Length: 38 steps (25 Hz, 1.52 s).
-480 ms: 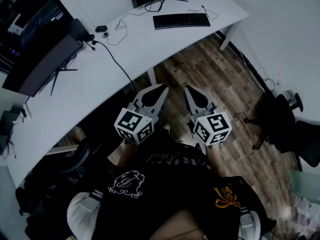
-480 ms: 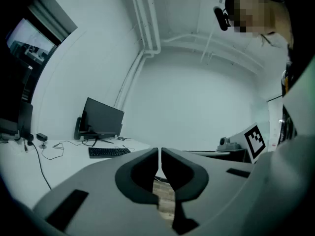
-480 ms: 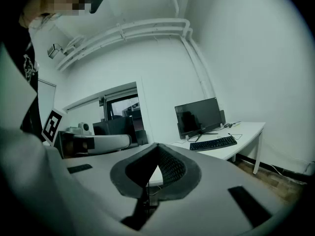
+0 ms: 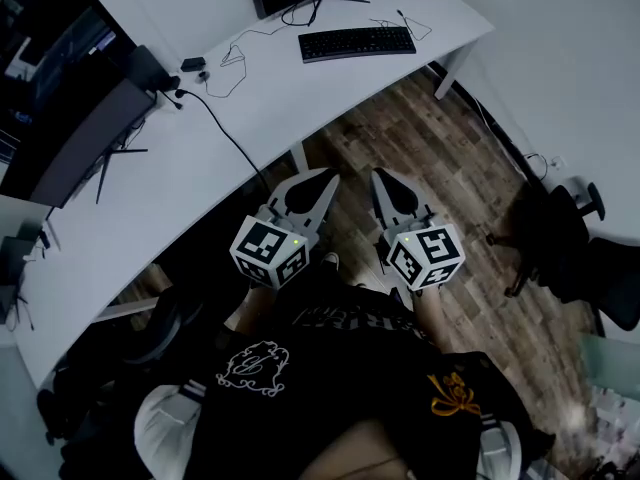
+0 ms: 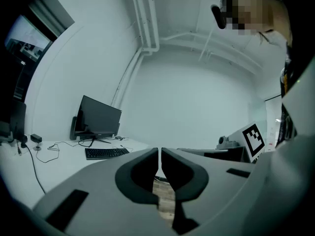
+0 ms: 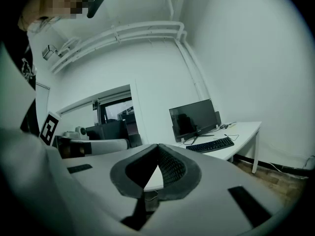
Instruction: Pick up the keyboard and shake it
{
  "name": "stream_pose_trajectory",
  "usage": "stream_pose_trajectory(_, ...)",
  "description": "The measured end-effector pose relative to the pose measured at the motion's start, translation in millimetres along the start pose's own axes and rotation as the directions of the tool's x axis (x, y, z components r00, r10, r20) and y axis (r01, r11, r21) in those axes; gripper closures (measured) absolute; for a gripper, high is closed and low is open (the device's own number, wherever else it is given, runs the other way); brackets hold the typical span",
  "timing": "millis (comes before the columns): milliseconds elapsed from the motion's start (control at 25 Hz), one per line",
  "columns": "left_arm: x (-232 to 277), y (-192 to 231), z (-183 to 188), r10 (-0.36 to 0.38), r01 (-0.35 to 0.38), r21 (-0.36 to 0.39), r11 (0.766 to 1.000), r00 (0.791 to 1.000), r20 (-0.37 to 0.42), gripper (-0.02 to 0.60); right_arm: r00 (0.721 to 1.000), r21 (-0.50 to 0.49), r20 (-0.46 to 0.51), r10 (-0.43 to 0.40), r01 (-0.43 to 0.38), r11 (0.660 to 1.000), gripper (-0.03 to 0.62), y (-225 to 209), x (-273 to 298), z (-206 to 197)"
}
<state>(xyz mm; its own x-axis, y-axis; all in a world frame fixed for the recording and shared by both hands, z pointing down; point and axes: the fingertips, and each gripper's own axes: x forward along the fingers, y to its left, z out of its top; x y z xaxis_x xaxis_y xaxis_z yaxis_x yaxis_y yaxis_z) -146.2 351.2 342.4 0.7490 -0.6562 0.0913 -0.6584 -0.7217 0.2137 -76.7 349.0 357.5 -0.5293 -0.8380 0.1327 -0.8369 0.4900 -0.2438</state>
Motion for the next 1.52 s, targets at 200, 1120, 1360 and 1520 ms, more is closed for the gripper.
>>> stream_pose_trajectory(200,7.9,18.1,2.1,0.006,-0.005,0.004,1.0,1.0,-0.012,0.548,1.0,0.006,-0.008,0.001,-0.001,1.0,0.58,-4.2,18.5,-0.9)
stream_pose_trajectory(1120,34.4,112.1,1.0,0.064,-0.065,-0.019,0.998,0.997,-0.032,0.548,0.997,0.005,-0.056,-0.047,0.048,0.999,0.58,-41.7,91.1,1.0)
stream_pose_trajectory(1360,89.0,116.6,-3.0,0.084,-0.085,-0.005,0.996,0.995,-0.058,0.548,0.998,0.022,-0.064,-0.029,0.031,0.999,0.58,-97.0,107.2,6.1)
stream_pose_trajectory(1520,143.8,117.7,0.3,0.116,-0.115,0.015,0.993,0.992,-0.058,0.546,0.998,0.035,-0.064,0.0,0.003,0.999,0.58,-151.1,120.3,15.9)
